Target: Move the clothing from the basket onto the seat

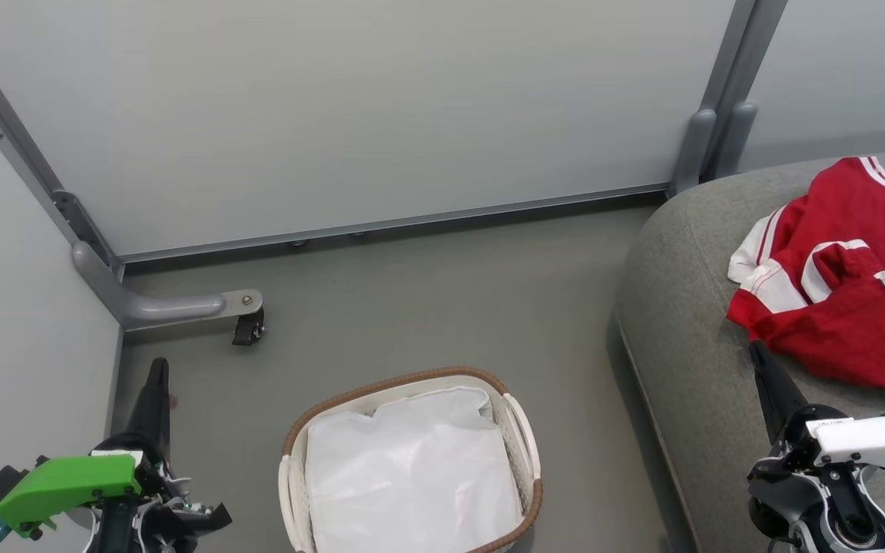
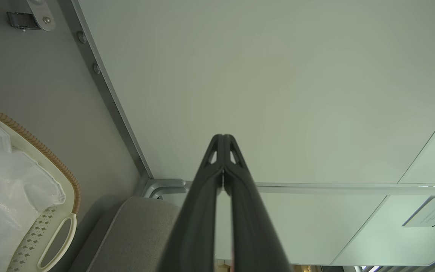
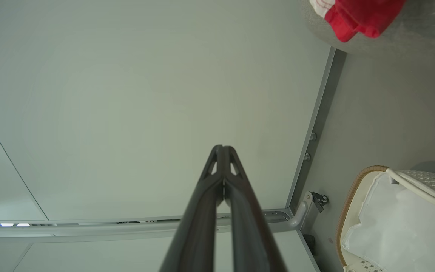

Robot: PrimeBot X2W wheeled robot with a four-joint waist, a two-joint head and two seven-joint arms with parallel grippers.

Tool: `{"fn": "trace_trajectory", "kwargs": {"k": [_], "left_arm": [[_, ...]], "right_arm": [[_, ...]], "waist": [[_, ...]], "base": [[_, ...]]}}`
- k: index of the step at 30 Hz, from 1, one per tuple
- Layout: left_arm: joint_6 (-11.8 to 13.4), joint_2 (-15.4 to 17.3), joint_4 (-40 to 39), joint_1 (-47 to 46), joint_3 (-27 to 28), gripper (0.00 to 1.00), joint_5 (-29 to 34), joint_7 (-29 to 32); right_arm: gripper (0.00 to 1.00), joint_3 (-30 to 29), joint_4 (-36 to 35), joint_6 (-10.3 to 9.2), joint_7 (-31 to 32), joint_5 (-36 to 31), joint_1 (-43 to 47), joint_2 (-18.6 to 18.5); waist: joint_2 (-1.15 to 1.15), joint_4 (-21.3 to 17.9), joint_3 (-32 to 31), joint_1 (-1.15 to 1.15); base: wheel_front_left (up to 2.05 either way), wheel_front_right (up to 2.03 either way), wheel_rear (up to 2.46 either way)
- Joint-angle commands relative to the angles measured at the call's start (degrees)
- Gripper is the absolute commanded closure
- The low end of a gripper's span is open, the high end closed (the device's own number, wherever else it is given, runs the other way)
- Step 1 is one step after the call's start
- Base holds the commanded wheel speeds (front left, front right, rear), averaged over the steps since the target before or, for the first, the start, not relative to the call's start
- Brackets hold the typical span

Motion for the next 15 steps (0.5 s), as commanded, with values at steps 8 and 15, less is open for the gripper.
{"fn": "trace_trajectory", "kwargs": {"k": [8, 15], "left_arm": [[-0.35, 0.4, -0.07, -0.6, 0.14, 1.0, -0.21, 0.2], [-0.35, 0.4, -0.08, -0.6, 0.14, 1.0, -0.21, 0.2]], "right_arm": [[1.0, -0.14, -0.19, 0.0, 0.08, 0.17, 0.6, -0.36], [1.0, -0.13, -0.19, 0.0, 0.08, 0.17, 0.6, -0.36]], "waist": [[0.0, 0.0, 0.0, 0.0], [0.0, 0.0, 0.0, 0.0]], "base": [[0.0, 0.0, 0.0], [0.0, 0.0, 0.0]]}}
